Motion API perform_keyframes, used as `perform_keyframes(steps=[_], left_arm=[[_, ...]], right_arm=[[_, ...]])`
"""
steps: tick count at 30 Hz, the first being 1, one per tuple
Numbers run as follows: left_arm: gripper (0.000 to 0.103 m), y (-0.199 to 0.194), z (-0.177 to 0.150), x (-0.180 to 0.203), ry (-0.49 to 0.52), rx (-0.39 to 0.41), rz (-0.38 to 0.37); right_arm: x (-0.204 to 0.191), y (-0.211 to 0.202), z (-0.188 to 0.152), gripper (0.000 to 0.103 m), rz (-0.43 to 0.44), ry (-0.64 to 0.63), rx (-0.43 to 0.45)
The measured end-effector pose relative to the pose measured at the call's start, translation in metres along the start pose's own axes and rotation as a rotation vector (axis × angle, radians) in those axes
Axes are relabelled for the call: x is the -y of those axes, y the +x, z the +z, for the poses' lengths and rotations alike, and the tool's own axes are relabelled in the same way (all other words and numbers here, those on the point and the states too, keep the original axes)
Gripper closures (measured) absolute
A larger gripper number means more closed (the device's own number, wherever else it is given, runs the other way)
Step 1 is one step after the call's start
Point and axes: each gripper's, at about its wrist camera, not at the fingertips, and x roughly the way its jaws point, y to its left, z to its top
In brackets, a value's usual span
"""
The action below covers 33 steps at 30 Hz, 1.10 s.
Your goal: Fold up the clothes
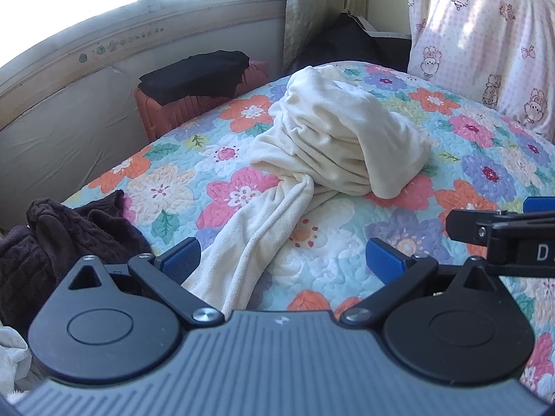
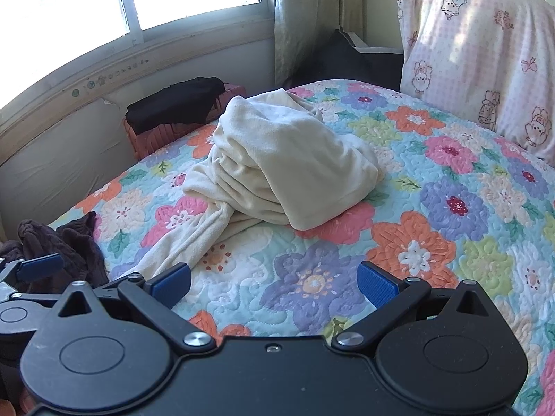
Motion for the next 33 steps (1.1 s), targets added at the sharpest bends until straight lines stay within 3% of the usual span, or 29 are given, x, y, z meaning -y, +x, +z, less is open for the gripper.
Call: perform_keyframes(steps=[22, 24, 29, 33], left_arm=[[0.0, 0.008, -0.002, -0.006, -0.02, -0.013, -0.026], [0.0, 0.016, -0.004, -0.009, -0.027, -0.01, -0.033], [0.0, 0.05, -0.011, -0.033, -0.094, -0.007, -0.04], [0.0, 0.069, -0.008, -0.065, -0.211, -0.005, -0.103]], right_arm=[[0.002, 0.004, 0.003, 0.0, -0.008, 0.009, -0.008], [0.002, 0.006, 0.001, 0.0, 0.004, 0.006, 0.007], [0.008, 0.039, -0.007, 0.0, 0.03, -0.022, 0.185], [0.008, 0.062, 0.02, 0.001, 0.098, -0.192, -0.016]])
